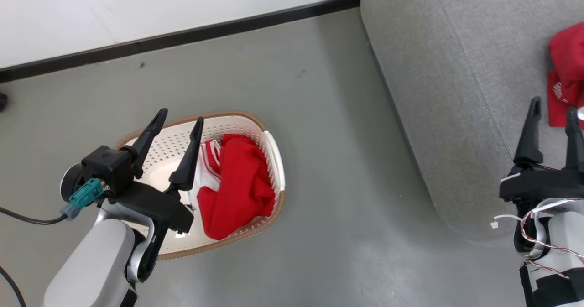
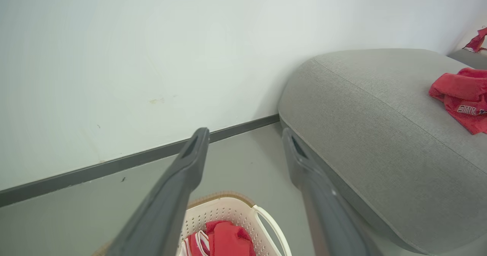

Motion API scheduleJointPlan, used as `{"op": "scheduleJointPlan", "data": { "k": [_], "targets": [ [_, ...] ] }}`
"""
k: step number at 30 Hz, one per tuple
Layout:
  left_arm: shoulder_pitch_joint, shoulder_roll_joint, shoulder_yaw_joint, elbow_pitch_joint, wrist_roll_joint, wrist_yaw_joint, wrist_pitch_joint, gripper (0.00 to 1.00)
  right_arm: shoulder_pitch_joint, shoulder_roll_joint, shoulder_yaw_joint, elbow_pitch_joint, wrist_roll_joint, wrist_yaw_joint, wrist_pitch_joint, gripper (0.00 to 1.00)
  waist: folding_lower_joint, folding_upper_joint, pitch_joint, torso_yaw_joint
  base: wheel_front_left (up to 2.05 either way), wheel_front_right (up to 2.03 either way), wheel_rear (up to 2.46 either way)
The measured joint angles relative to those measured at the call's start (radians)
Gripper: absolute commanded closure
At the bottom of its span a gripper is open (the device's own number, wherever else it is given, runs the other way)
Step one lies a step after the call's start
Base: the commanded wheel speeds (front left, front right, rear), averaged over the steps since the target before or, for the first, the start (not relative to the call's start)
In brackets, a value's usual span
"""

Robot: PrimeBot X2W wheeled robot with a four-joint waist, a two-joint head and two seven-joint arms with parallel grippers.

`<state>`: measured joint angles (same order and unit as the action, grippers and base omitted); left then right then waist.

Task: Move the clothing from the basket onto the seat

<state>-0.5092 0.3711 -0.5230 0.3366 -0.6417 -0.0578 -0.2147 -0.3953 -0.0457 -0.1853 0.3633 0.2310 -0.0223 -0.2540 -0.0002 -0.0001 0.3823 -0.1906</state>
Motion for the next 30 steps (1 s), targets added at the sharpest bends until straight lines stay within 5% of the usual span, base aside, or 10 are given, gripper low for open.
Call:
{"op": "scheduleJointPlan", "data": {
  "k": [17, 30],
  "targets": [
    [0.034, -0.017, 0.080, 0.114, -0.032, 0.045, -0.027, 0.00, -0.024, -0.001, 0.136, 0.070, -0.047, 0.066, 0.000, 0.00, 0.0001, 0.0000, -0.118, 0.129, 0.00, 0.00, 0.00],
    [0.148, -0.018, 0.152, 0.164, -0.042, 0.107, -0.034, 0.00, 0.003, -0.002, 0.256, 0.106, -0.023, 0.084, 0.000, 0.00, 0.0001, 0.0000, -0.222, 0.187, 0.00, 0.00, 0.00]
  ]
}}
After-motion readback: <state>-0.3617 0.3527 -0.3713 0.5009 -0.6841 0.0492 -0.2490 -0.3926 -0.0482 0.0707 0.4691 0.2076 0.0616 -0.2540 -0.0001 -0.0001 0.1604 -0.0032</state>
